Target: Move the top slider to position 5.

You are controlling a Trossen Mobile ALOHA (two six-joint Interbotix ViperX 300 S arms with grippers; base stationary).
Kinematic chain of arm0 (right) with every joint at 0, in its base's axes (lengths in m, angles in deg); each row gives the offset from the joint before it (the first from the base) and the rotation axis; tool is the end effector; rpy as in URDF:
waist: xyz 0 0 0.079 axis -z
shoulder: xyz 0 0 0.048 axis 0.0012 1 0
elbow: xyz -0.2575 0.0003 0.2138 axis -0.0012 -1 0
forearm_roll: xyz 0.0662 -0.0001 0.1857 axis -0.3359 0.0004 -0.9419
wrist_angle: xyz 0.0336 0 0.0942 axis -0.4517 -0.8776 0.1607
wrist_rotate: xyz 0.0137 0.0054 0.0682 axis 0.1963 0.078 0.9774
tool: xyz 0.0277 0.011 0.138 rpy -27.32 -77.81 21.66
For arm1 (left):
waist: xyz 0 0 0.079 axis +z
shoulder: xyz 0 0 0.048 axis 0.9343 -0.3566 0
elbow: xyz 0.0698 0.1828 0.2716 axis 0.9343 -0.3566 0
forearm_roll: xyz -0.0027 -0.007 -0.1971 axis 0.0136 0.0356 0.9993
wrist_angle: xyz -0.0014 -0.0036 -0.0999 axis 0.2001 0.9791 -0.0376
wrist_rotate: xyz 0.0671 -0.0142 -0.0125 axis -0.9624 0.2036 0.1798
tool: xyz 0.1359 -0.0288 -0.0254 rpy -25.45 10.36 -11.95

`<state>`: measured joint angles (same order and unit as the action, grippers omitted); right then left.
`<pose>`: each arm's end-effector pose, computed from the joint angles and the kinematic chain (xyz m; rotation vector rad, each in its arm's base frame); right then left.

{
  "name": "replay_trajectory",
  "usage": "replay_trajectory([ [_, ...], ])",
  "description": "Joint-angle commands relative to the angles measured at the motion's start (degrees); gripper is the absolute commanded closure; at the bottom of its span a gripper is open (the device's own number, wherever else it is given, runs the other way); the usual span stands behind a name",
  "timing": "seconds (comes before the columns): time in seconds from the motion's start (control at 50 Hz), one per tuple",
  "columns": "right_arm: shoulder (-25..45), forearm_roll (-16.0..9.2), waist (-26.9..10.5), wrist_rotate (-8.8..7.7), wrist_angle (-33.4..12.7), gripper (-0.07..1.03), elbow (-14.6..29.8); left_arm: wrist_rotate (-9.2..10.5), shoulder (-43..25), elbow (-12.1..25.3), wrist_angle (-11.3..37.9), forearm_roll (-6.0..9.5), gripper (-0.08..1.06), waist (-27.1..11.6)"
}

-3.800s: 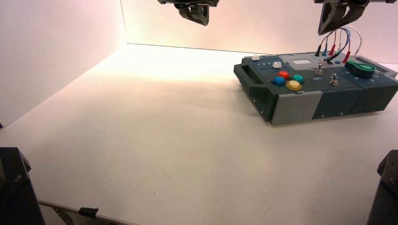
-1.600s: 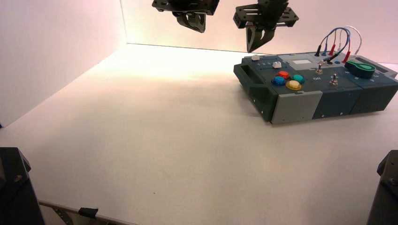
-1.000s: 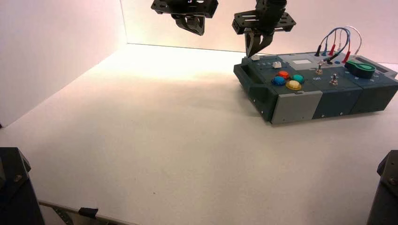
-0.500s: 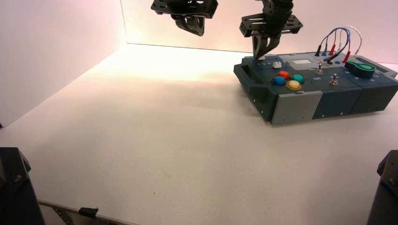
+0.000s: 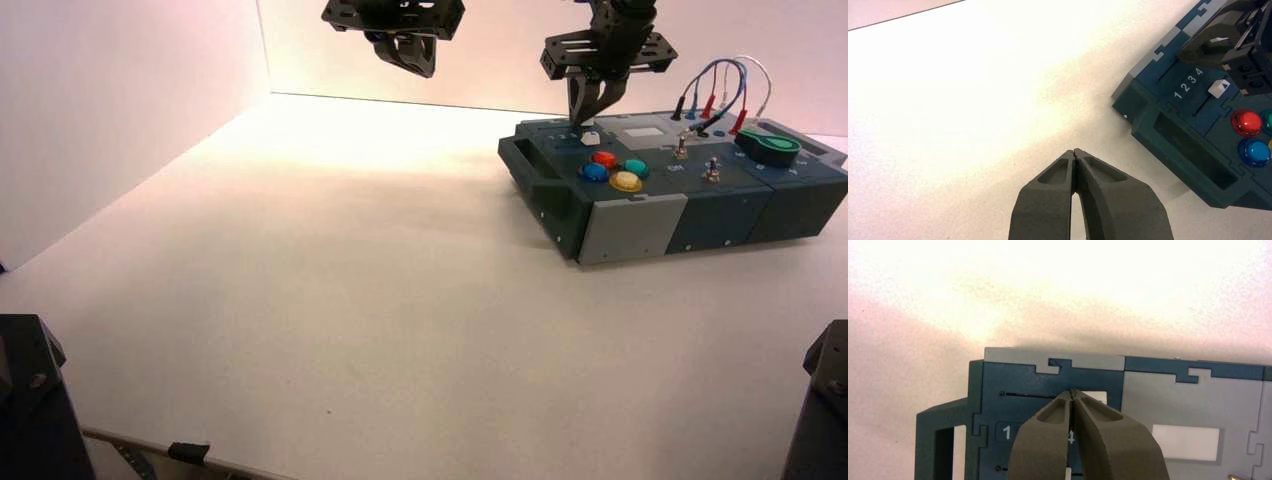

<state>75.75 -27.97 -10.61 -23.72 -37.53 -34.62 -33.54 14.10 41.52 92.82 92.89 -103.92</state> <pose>0.4427 0.0813 0.0425 -0.1436 1.1824 0.1784 0.4050 -0.2938 0.1017 0.2151 0.8462 -0.6011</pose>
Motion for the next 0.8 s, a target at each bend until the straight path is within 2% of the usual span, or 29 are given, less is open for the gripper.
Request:
replay_trajectory([
  [0.02,-1.8,0.9,2.0,-0.09,0.2,0.98,0.3,-0.53,1.4,0.5,-0.4,-0.09,1.01,0.3],
  [0.46,-3.3,1.1,2.0,-0.18,-0.5,0.98,0.7,-0.53,1.6,0.5,-0.1,-0.09,1.01,0.3],
  [0.8,-8.7,1.1,2.0,-0.09,-3.4,0.98,0.9,-0.53,1.6,0.5,0.0,-0.09,1.01,0.4],
])
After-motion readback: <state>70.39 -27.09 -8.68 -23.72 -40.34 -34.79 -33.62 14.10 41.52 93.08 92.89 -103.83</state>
